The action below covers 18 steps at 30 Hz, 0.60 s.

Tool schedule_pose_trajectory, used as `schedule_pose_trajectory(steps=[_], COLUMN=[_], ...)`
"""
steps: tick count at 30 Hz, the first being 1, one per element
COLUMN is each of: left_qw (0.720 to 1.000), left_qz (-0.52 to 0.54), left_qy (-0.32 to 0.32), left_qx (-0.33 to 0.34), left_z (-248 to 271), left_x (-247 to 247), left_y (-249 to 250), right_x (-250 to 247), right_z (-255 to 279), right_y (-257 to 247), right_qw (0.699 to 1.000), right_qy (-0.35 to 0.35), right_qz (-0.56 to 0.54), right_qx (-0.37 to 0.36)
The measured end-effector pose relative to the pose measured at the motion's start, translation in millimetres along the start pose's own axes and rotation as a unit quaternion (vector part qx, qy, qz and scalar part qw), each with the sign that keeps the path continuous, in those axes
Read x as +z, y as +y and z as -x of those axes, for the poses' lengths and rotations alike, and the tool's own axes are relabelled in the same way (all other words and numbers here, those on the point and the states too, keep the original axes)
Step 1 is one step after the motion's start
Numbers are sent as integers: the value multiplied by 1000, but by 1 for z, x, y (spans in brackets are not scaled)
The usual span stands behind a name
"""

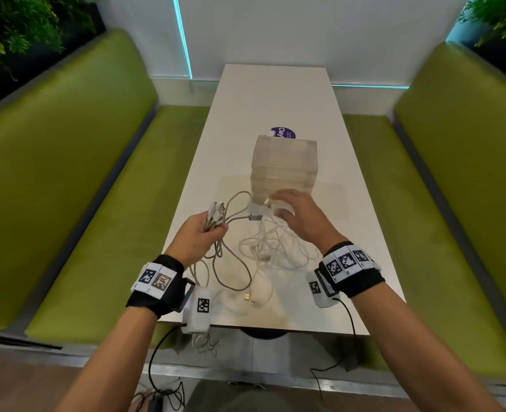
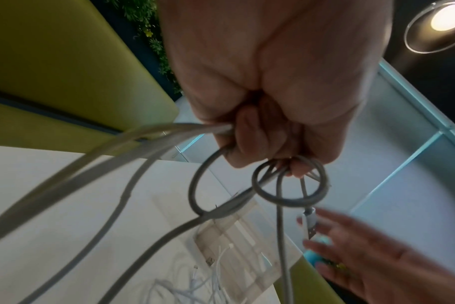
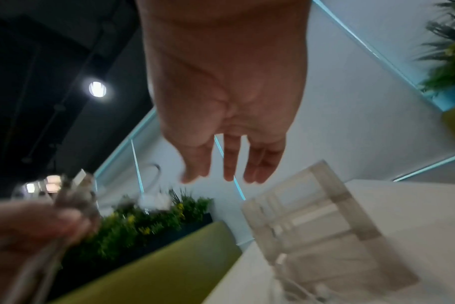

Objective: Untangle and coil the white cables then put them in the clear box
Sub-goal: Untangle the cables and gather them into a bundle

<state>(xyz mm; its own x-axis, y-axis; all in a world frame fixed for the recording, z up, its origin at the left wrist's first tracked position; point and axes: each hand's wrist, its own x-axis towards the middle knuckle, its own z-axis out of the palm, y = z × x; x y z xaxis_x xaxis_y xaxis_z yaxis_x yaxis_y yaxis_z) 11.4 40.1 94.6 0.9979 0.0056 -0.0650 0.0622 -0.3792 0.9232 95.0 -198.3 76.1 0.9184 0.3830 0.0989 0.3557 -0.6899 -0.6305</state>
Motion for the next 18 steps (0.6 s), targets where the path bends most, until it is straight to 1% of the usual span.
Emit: schedule_pose_trajectory(steps=[1, 2, 3, 4, 5, 6, 7, 9, 11, 13, 14, 16, 18], left_qw=[1000, 999, 998, 995, 993, 991, 990, 991, 993, 993, 992, 988, 982], left_qz=[-11, -21, -31, -41, -49, -53, -51, -33, 10, 63, 86, 130, 166], left_qy=[-13, -34, -60, -87, -109, -124, -132, -132, -120, -102, -93, -83, -89], left_qx=[5, 6, 8, 9, 10, 8, 6, 6, 1, -7, -10, -13, -15], left_z=[2, 5, 7, 9, 11, 13, 16, 20, 23, 26, 27, 29, 31], left_x=[2, 3, 5, 7, 9, 11, 11, 11, 10, 12, 13, 18, 21], left_y=[1, 2, 4, 5, 7, 9, 10, 11, 10, 10, 11, 12, 11], right_x=[-5, -9, -11, -10, -7, -3, -1, 3, 7, 12, 16, 23, 26], right_z=[7, 15, 22, 27, 30, 32, 33, 37, 43, 48, 50, 54, 56], right_y=[-15, -31, -46, -57, -63, -66, -67, -65, -63, -64, -65, -68, -69], right_qw=[996, 986, 973, 965, 963, 963, 962, 948, 930, 922, 923, 932, 928], right_qy=[-14, -47, -88, -128, -158, -173, -180, -190, -206, -219, -213, -168, -127], right_qz=[-81, -160, -211, -226, -213, -200, -200, -257, -302, -317, -318, -317, -343], right_qx=[-15, -20, -25, -34, -44, -47, -39, 2, 26, 32, 33, 51, 71])
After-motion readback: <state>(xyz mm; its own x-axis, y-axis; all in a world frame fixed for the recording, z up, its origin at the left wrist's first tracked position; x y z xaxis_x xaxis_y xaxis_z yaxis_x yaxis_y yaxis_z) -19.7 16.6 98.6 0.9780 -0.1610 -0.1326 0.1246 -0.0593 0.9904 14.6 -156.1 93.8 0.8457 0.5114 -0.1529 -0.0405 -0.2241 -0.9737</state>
